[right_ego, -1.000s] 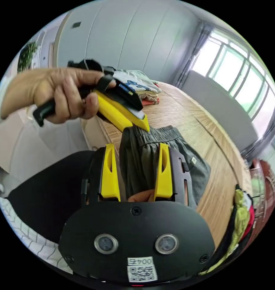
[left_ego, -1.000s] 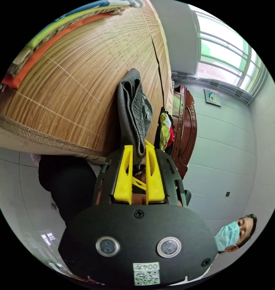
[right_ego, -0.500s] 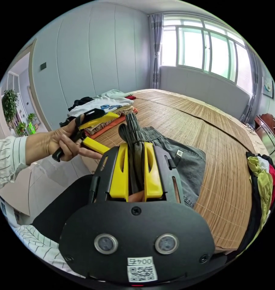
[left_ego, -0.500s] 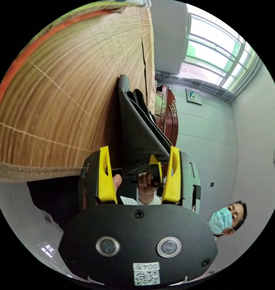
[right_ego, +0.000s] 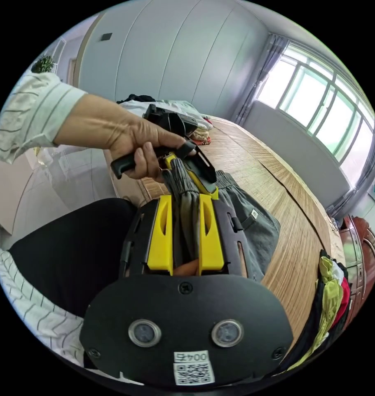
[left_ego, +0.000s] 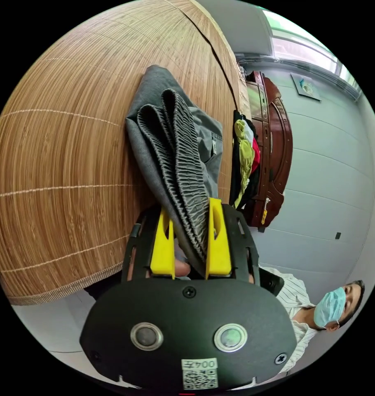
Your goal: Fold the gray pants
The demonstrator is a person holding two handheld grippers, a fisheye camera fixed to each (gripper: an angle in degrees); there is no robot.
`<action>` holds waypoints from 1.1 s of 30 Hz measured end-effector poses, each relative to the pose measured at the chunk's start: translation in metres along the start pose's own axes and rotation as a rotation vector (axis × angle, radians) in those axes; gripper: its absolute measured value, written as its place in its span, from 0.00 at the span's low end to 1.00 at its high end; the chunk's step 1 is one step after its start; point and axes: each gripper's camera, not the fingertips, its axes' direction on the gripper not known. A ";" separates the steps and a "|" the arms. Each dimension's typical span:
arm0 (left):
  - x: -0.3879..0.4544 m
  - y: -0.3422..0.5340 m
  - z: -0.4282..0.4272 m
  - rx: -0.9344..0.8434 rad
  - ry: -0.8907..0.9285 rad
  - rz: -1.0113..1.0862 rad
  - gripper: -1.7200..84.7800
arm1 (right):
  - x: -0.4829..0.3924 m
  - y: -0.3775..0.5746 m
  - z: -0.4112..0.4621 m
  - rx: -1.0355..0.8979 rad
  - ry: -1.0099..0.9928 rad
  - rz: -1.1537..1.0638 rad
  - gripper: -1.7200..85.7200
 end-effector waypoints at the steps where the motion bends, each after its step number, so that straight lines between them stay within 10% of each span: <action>1: 0.000 0.002 0.000 0.009 -0.006 0.003 0.17 | 0.014 0.011 -0.005 0.020 -0.040 0.007 0.13; 14: -0.007 0.014 0.001 0.042 -0.062 0.017 0.15 | 0.394 0.210 0.126 -0.009 -0.942 0.978 0.21; 33: 0.011 0.038 -0.015 0.059 -0.054 0.019 0.15 | 0.420 0.181 0.248 -0.167 -1.123 0.897 0.14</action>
